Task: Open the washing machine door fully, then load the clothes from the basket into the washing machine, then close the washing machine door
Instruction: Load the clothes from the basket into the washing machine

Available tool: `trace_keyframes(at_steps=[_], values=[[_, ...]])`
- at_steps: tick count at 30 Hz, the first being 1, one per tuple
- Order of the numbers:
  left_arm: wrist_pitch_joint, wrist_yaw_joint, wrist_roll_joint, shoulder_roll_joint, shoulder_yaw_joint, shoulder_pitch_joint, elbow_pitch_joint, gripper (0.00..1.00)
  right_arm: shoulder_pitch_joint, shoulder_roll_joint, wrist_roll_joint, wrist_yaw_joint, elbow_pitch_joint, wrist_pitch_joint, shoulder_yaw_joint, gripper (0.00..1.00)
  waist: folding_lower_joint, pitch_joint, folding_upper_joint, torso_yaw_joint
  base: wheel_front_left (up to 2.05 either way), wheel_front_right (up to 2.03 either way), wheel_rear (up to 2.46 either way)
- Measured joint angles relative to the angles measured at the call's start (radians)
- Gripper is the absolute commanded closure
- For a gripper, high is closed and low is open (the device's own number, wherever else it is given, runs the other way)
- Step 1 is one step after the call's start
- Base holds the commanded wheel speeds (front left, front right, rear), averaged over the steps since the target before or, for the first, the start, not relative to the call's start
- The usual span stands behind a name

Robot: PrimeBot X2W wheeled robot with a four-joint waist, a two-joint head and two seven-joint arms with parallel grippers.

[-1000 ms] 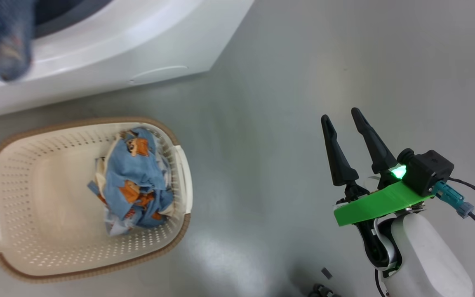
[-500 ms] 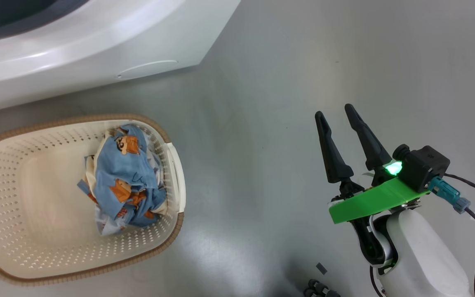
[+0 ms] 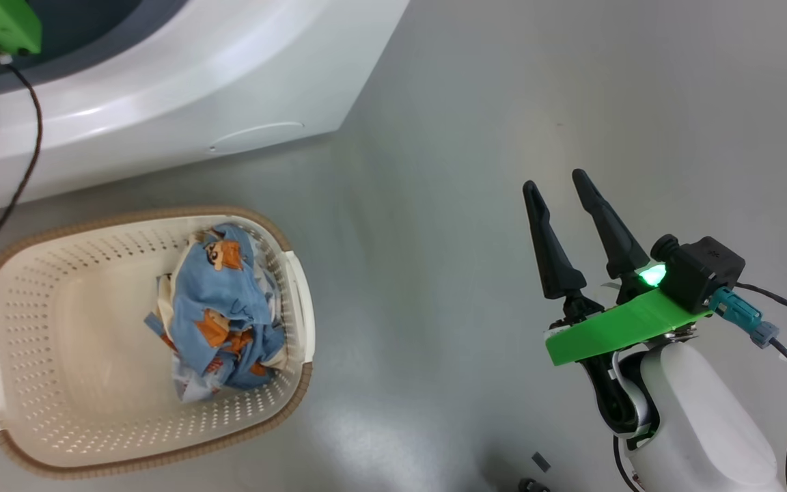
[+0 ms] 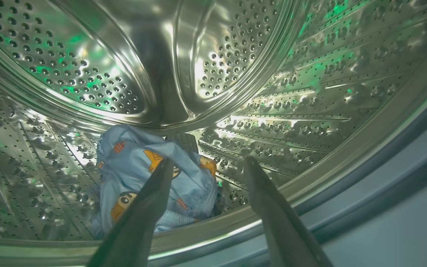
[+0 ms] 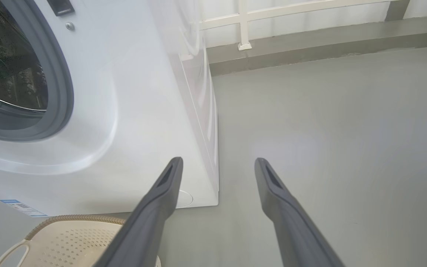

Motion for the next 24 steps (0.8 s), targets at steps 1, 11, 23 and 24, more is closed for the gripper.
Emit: trace_keyframes(at_steps=[1,11,23,24], values=[[-0.011,0.000,-0.006,-0.004,0.000,0.003,0.003,0.00,0.000,0.000,0.000,0.000,0.001,0.000,-0.001,0.00,0.0000,-0.005,0.0000,0.002,0.00,0.00,0.00],[-0.073,-0.012,-0.042,-0.031,-0.009,0.107,-0.004,0.00,0.000,0.000,-0.003,0.000,0.012,0.000,-0.033,0.00,-0.0001,-0.065,0.0000,0.041,0.00,0.00,0.00],[-0.090,-0.013,-0.065,-0.044,-0.007,0.298,-0.195,0.00,0.002,-0.001,-0.027,0.000,0.047,0.000,-0.067,0.00,-0.0001,-0.161,0.0000,0.120,0.00,0.00,0.00],[-0.090,-0.013,-0.064,-0.044,-0.002,0.317,-0.218,0.00,0.003,-0.002,-0.034,0.000,0.050,0.000,-0.068,0.00,-0.0001,-0.170,0.0000,0.126,0.00,0.00,0.00]])
